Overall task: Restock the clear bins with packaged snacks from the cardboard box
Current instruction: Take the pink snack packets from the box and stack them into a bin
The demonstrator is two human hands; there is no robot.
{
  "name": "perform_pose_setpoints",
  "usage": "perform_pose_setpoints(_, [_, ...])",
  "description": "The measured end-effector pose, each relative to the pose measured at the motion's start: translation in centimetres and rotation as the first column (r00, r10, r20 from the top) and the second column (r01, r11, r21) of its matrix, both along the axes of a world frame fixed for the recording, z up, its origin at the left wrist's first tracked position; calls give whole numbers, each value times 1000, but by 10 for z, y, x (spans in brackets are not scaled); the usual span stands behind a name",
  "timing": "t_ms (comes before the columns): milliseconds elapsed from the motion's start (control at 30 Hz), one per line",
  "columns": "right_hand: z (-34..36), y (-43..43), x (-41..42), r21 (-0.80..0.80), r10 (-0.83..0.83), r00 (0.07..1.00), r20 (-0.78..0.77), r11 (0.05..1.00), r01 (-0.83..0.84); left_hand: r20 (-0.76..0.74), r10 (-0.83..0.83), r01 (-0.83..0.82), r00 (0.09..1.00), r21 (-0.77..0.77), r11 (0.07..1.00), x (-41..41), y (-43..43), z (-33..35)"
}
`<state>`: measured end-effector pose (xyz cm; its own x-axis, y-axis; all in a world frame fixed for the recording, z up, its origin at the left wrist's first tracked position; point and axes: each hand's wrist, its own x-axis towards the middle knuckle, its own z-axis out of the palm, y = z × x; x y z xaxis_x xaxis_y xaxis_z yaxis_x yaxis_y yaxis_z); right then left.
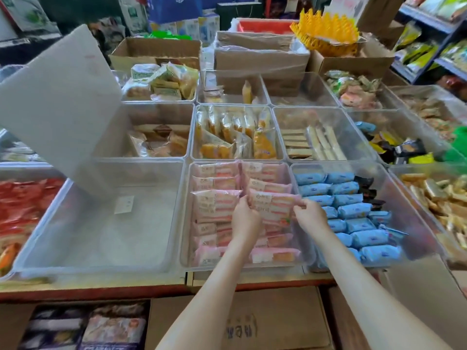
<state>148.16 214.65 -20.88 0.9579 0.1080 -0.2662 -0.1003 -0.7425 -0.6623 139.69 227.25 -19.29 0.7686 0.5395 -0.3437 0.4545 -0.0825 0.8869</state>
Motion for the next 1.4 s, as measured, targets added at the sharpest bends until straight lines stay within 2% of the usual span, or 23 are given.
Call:
perform_pose_setpoints(100, [-5,8,2,-10,21,998,-56,1000,-22,54,-57,60,997,-65,996,8,-7,0])
perform_pose_setpoints(300, [-8,19,10,171,133,978,-162,980,-105,105,6,12,994,-171,985,19,-6,-13])
perform_pose_setpoints(500, [-8,13,8,218,216,959,-183,960,-175,76,-27,38,997,-151,988,12,-6,-19])
perform_pose_setpoints(567, [-7,10,0,196,221,960,-171,963,-186,60,-62,68,996,-94,993,7,-9,-19])
perform_pose_setpoints(733, [19,-5,-26,-20,201,979,-25,979,-202,40,-105,103,994,51,993,-6,-28,-7])
perform_pose_setpoints(867, [55,-35,-41,-64,250,966,70,967,-245,86,-151,135,985,165,977,-18,-61,10])
perform_pose_setpoints(1067, [113,-112,-76,-38,302,928,218,953,-301,168,-251,203,953,260,944,-47,-144,55])
perform_pose_setpoints(1233, [143,-219,-124,-13,304,866,397,945,-325,276,-261,138,925,396,908,-92,-253,97])
perform_pose_setpoints(1400, [147,-344,-164,-4,309,868,389,943,-334,295,-371,165,881,541,824,-137,-370,118])
